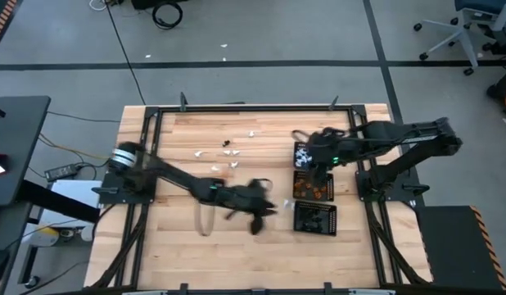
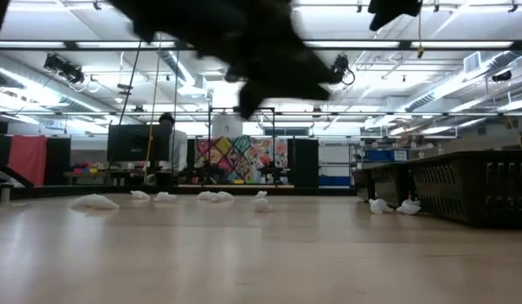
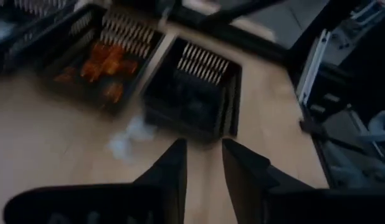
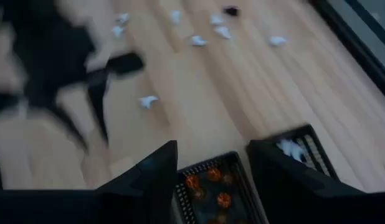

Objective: Sort Halloween decoration
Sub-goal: Put the white ghost toy into the top black bin

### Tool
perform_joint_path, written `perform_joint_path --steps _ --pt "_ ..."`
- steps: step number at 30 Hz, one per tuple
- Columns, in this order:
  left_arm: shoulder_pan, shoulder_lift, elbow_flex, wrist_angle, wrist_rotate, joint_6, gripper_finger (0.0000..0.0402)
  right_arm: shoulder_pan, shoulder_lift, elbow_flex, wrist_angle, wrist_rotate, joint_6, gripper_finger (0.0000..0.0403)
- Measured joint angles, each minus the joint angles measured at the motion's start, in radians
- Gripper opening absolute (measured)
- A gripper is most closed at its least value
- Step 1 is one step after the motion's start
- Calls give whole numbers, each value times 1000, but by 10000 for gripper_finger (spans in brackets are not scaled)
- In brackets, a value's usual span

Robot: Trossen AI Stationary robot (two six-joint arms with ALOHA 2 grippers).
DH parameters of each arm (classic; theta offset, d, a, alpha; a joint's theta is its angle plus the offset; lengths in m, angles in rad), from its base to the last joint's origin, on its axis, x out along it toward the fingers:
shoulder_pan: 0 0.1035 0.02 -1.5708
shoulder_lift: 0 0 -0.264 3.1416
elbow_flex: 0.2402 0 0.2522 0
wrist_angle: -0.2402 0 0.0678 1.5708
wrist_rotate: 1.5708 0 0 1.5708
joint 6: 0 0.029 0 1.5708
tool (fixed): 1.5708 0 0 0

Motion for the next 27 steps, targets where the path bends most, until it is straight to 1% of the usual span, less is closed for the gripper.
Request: perform_joint_path --steps 3,5,6,8,11,13,14,15,16,18,20,22,25,27 --pt "5 -117 -142 -7 -1 -26 73 -8 60 0 57 -53 -64 203" --pt "13 -185 -206 9 -4 -40 65 -29 116 0 85 -82 -93 203" --pt "15 -229 -248 -17 -12 -44 62 -39 147 0 107 -92 -107 203" --pt "23 -289 -291 1 -14 -43 55 -61 206 0 167 -113 -139 203" --pt "35 -383 -366 -60 -12 -37 46 -93 292 0 284 -149 -169 203" --pt "55 -430 -394 -80 -12 -27 42 -118 345 0 354 -181 -177 203" --pt "59 -470 -418 -119 -10 -16 41 -131 366 0 398 -192 -177 203" --pt "70 -488 -430 -164 -6 -11 39 -143 389 0 425 -208 -178 203" --pt "81 -504 -429 -162 -2 -1 39 -153 409 0 440 -222 -179 203" --pt "90 -557 -448 -266 20 20 39 -165 456 0 475 -250 -191 203" --pt "100 -584 -444 -313 35 56 39 -163 499 0 497 -284 -231 203" --pt "109 -613 -443 -399 31 99 39 -151 548 0 535 -323 -278 203" --pt "114 -641 -441 -480 22 138 39 -134 611 -1 553 -337 -303 203" --pt "114 -669 -448 -579 15 156 39 -125 646 0 594 -346 -311 203"
